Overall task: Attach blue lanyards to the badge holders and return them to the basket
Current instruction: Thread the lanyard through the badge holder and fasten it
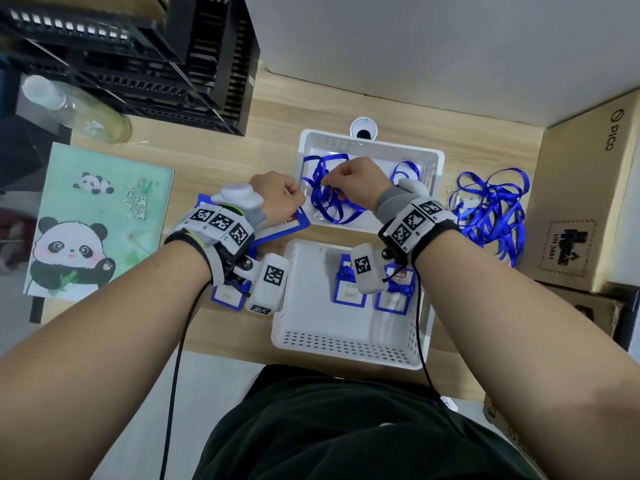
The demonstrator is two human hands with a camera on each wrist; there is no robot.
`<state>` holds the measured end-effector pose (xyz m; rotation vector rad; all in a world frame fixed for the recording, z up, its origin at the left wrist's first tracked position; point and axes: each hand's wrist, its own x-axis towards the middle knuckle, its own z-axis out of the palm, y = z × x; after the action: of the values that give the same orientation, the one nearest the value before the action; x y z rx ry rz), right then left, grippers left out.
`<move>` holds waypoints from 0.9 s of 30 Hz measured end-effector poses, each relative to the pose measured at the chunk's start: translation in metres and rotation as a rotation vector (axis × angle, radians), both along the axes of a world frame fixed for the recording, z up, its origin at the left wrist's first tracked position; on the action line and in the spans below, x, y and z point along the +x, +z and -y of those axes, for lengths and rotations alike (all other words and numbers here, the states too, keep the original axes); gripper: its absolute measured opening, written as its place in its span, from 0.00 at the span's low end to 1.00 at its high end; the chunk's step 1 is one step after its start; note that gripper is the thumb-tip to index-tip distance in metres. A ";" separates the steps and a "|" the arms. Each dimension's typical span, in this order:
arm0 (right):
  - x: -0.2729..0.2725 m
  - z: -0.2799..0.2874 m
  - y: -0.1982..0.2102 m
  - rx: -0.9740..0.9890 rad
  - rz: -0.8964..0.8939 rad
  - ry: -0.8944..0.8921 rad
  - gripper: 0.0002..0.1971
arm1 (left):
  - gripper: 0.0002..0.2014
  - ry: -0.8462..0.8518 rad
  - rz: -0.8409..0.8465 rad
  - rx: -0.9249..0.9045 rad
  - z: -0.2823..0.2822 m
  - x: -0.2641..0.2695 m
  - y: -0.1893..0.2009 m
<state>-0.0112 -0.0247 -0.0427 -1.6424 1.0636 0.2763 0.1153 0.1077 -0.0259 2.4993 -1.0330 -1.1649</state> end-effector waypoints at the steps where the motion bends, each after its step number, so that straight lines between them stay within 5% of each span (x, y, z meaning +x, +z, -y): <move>1: 0.000 0.003 0.010 0.025 0.033 -0.029 0.12 | 0.06 -0.005 -0.008 -0.005 0.003 -0.001 0.003; 10: -0.003 0.021 0.085 0.203 0.264 -0.230 0.14 | 0.29 0.037 -0.129 -0.148 0.023 -0.025 0.036; 15: -0.017 0.021 0.112 0.223 0.363 -0.243 0.11 | 0.15 -0.084 -0.149 -0.238 0.024 -0.039 0.051; 20: -0.038 0.013 0.129 0.157 0.373 -0.197 0.09 | 0.14 -0.167 -0.150 -0.359 0.031 -0.057 0.072; 25: -0.057 0.005 0.137 0.182 0.446 -0.214 0.11 | 0.07 -0.088 -0.140 -0.362 0.030 -0.065 0.085; 27: -0.064 0.004 0.137 0.203 0.462 -0.221 0.14 | 0.11 -0.013 -0.159 -0.381 0.027 -0.067 0.090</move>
<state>-0.0751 -0.0289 0.0948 -1.3071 0.8213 -0.1351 0.0485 0.0803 0.0644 2.0766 -1.1089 -1.0361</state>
